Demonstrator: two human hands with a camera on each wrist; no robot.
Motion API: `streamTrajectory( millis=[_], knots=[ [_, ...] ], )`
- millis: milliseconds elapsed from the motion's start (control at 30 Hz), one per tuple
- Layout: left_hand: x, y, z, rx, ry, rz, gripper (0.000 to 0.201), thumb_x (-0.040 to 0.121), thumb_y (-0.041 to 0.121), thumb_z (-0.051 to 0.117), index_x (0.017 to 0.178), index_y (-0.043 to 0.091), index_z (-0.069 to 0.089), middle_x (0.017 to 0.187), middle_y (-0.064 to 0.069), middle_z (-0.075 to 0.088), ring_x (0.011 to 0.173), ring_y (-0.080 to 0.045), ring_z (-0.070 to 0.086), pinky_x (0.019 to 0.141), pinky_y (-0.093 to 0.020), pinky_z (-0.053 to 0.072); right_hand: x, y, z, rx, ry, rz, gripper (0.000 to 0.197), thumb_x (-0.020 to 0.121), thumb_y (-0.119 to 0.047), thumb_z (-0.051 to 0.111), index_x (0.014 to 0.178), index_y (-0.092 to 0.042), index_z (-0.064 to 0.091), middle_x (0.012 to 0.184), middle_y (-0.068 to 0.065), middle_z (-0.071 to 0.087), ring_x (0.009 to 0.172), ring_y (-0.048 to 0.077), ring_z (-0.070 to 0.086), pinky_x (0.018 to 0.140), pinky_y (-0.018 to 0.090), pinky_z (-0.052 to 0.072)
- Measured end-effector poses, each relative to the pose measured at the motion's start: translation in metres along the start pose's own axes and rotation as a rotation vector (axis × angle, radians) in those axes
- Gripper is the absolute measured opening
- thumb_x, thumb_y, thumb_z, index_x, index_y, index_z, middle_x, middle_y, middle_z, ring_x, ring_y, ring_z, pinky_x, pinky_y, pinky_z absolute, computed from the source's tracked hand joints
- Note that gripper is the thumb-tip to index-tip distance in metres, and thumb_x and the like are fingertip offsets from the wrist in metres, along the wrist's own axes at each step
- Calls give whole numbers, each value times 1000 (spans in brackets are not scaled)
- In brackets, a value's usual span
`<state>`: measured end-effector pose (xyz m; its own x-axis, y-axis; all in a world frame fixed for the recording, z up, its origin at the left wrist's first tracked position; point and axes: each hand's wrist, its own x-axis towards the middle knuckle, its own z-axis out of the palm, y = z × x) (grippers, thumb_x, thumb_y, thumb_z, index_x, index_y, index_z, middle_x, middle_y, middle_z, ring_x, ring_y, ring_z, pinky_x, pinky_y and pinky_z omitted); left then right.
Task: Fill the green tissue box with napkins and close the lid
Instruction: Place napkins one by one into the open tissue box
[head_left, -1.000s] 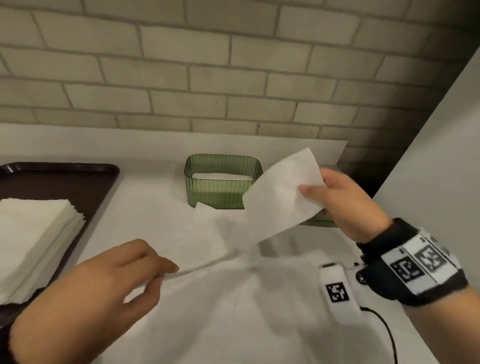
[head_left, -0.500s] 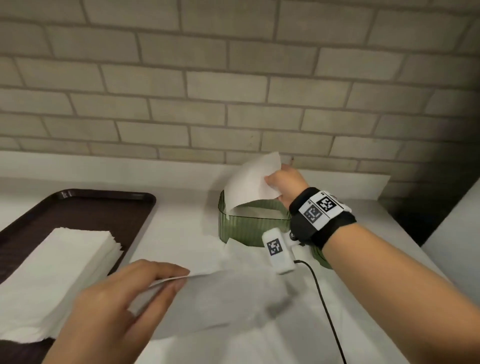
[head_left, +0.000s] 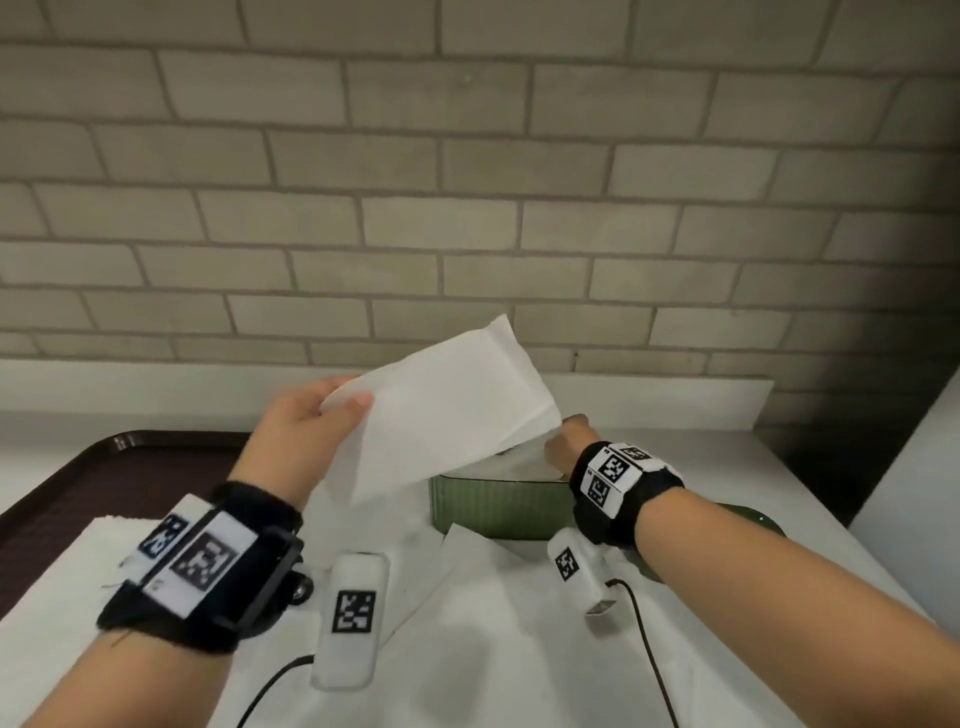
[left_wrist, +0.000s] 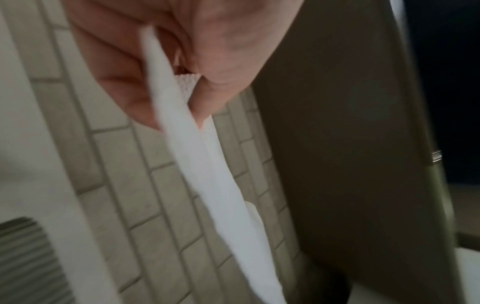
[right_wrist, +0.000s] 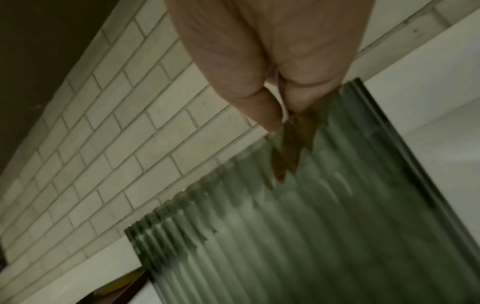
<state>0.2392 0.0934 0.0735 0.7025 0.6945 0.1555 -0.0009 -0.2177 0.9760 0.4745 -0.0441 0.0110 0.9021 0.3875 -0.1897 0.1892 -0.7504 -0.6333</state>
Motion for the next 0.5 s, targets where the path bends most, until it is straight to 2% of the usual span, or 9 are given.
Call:
streamTrajectory(
  millis=[67, 133, 200, 233, 300, 333, 400, 467, 500],
  knots=[
    [30, -10, 18, 59, -15, -53, 15, 93, 20, 55, 90, 23, 69, 101, -12, 71, 93, -31, 64, 86, -48, 51, -3, 3, -3, -41, -6, -36, 46, 94, -8, 44, 137, 5, 32, 136, 23, 44, 125, 36, 45, 100, 38, 39],
    [52, -18, 38, 119, -32, -115, 18, 94, 16, 52, 107, 14, 64, 113, -18, 66, 95, -28, 61, 91, -44, 48, -6, 5, -3, -82, -31, -88, 48, 93, -8, 46, 138, 2, 31, 135, 20, 46, 124, 33, 47, 97, 34, 40],
    [68, -27, 54, 179, -47, -176, 28, 95, 11, 49, 120, 4, 58, 118, -22, 62, 92, -24, 56, 83, -37, 46, -8, 7, -5, -97, -39, -192, 43, 92, -6, 45, 134, 0, 34, 130, 17, 50, 117, 30, 52, 90, 29, 42],
    [73, -31, 61, 211, -56, -201, 30, 95, 9, 48, 123, 2, 57, 119, -23, 61, 91, -24, 56, 81, -36, 45, -11, 7, -9, -83, -1, -254, 39, 92, -5, 44, 130, 1, 38, 126, 18, 53, 113, 30, 54, 85, 28, 44],
    [80, -36, 72, 295, -70, -214, 32, 96, 8, 47, 125, 2, 57, 119, -23, 62, 96, -29, 60, 85, -37, 48, -12, 8, -20, -7, 107, -332, 36, 91, -3, 42, 126, -1, 44, 120, 17, 57, 105, 28, 57, 80, 25, 44],
    [82, -38, 77, 351, -80, -206, 32, 96, 9, 47, 125, 2, 57, 121, -22, 61, 102, -33, 61, 88, -37, 48, -9, 8, -25, 70, 147, -339, 36, 90, -1, 41, 125, -3, 49, 115, 16, 58, 96, 26, 59, 75, 22, 45],
    [86, -40, 85, 451, -102, -189, 33, 96, 10, 46, 126, 4, 57, 125, -18, 60, 113, -33, 57, 92, -33, 45, -6, 7, -34, 300, 124, -262, 34, 86, -2, 41, 116, -9, 56, 99, 13, 58, 73, 19, 55, 61, 21, 47],
    [90, -41, 94, 515, -122, -181, 33, 96, 11, 47, 126, 5, 57, 126, -14, 60, 117, -29, 56, 92, -28, 43, -2, 6, -38, 382, 50, -168, 27, 83, -19, 46, 108, -14, 55, 87, 5, 54, 67, 16, 50, 62, 26, 47],
    [91, -41, 98, 542, -135, -176, 32, 95, 11, 48, 125, 5, 58, 127, -13, 60, 117, -27, 56, 93, -26, 42, -2, 7, -39, 343, 16, -157, 24, 85, -25, 48, 107, -17, 52, 81, 0, 51, 65, 13, 47, 60, 25, 44]
  ],
)
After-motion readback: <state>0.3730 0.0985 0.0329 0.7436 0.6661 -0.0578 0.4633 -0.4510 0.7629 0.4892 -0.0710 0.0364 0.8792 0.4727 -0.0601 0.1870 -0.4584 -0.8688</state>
